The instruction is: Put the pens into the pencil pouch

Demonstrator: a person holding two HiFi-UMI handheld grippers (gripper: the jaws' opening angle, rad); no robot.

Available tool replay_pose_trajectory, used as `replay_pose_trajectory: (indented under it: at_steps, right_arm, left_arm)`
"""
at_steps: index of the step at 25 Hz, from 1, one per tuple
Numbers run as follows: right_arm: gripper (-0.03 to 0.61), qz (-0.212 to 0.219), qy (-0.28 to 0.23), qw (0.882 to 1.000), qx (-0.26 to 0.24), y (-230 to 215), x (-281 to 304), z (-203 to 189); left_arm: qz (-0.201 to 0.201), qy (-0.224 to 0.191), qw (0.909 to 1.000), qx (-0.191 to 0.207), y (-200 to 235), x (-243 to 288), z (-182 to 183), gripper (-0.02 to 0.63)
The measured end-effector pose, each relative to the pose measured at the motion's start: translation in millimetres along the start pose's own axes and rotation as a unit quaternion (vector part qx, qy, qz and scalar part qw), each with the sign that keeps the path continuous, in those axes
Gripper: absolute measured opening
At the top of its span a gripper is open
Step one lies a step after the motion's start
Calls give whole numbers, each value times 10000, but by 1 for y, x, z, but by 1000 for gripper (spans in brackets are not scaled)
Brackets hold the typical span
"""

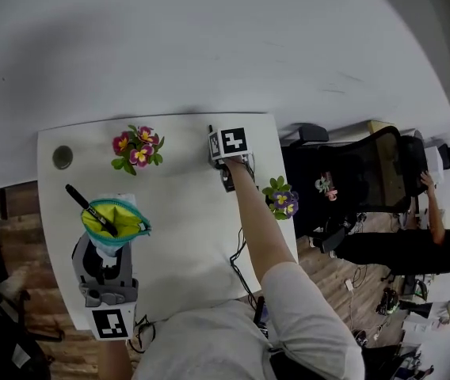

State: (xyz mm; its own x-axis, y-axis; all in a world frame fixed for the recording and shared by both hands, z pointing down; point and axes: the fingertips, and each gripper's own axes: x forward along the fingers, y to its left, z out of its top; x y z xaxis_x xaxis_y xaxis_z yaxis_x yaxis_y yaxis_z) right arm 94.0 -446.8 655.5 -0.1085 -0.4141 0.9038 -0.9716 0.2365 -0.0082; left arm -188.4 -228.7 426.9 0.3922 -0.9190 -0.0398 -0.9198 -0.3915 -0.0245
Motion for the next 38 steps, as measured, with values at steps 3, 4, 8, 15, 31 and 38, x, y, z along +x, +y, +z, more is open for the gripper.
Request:
replay_pose_trajectory:
  at_steps: [3, 4, 8, 15, 31, 38]
  right_arm:
    - [67, -55, 66, 10000, -34, 1, 6, -1]
    - [67, -54, 68, 10000, -22, 1, 6, -1]
    - [56, -46, -49, 10000, -64, 5, 4, -1]
    - [55, 478, -1229, 9900, 495, 27, -39, 11]
    - [55, 1496, -3899, 9056, 734, 57, -227, -3]
    - [55, 1814, -4691, 8602, 841, 54, -299, -19]
  left_arm:
    - [39, 41, 10000, 6, 6, -2, -2, 209]
    - [49, 47, 10000, 12, 7, -2, -3, 209]
    - [40, 42, 10000, -2, 8, -2, -4, 209]
    - [-217, -56, 9997, 4, -6, 2, 1, 210]
    - [-1282, -513, 9904, -12, -92, 24, 27, 209]
    - [-1641, -487, 9852, -104, -131, 28, 32, 209]
